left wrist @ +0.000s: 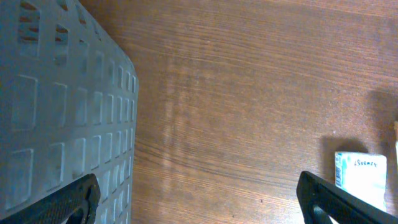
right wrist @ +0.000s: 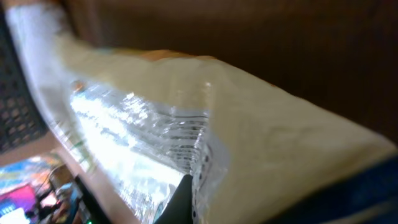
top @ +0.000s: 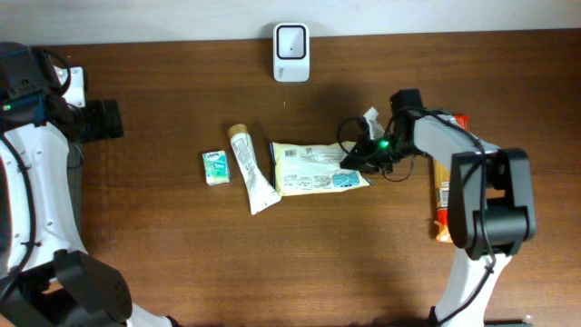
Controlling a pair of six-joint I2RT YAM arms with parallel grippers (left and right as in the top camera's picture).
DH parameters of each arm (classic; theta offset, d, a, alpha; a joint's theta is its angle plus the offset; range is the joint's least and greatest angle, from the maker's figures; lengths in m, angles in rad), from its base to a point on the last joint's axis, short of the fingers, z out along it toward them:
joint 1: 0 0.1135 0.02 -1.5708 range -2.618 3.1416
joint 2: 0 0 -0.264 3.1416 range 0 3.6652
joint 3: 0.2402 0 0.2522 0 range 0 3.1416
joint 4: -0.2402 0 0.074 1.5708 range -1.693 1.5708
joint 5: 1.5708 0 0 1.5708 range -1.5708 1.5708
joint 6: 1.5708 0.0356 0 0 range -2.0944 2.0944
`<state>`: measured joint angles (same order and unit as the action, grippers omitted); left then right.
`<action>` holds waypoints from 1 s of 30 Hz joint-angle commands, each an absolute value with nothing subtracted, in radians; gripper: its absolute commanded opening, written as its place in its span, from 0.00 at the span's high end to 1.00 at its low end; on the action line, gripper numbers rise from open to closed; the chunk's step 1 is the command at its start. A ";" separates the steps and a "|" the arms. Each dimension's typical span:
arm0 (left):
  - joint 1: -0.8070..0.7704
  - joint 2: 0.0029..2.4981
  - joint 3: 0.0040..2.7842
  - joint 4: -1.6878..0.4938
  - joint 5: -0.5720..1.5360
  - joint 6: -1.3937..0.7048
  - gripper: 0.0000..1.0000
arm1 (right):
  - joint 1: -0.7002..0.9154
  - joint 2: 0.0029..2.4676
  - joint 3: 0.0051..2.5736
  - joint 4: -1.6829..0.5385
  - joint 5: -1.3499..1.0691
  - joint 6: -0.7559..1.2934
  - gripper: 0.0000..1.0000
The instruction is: Scan the item barcode
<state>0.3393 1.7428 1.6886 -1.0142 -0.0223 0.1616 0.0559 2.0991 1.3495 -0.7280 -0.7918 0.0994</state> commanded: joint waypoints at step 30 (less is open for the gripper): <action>0.345 1.741 1.693 -1.016 -0.014 0.173 0.01 | 0.096 2.054 1.596 -1.122 -0.181 -0.157 0.29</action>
